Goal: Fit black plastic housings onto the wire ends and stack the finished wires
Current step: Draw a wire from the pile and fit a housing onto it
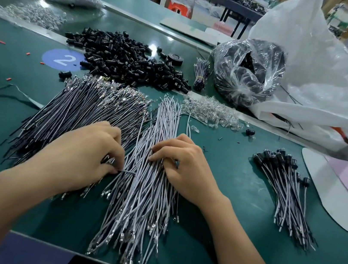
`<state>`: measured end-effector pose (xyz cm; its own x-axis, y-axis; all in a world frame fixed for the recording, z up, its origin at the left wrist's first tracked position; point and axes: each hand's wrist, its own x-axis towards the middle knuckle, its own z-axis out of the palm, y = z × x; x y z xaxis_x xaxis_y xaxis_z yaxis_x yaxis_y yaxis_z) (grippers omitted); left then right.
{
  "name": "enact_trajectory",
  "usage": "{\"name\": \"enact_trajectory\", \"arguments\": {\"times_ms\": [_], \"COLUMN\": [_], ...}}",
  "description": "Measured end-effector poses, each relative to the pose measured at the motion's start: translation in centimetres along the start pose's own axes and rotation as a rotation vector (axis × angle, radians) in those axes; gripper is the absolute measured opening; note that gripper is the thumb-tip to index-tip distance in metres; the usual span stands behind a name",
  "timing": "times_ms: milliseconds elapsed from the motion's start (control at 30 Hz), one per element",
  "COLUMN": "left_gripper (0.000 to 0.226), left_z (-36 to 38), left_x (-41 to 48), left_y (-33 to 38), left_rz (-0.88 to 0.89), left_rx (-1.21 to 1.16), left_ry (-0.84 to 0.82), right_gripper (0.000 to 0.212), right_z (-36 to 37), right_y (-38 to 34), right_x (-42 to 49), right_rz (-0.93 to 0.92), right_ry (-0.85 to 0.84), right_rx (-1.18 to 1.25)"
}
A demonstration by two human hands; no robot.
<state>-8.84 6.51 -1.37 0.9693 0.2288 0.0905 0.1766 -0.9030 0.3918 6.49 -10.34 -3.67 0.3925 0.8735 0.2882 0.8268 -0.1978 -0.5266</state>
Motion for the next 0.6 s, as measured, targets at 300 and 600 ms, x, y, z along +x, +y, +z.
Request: {"name": "enact_trajectory", "arguments": {"times_ms": [300,600], "left_gripper": [0.010,0.018], "left_z": [-1.3,-0.3], "left_x": [0.0,0.6], "left_y": [0.3,2.0], "left_rz": [0.083,0.223], "left_rx": [-0.071,0.037], "left_ry": [0.467,0.381], "right_gripper": [0.033,0.015], "right_z": [0.1,0.5], "right_y": [0.1,-0.9], "right_x": [0.0,0.3], "right_rz": [0.011,0.123], "right_ry": [0.015,0.263], "right_rx": [0.052,0.408]}}
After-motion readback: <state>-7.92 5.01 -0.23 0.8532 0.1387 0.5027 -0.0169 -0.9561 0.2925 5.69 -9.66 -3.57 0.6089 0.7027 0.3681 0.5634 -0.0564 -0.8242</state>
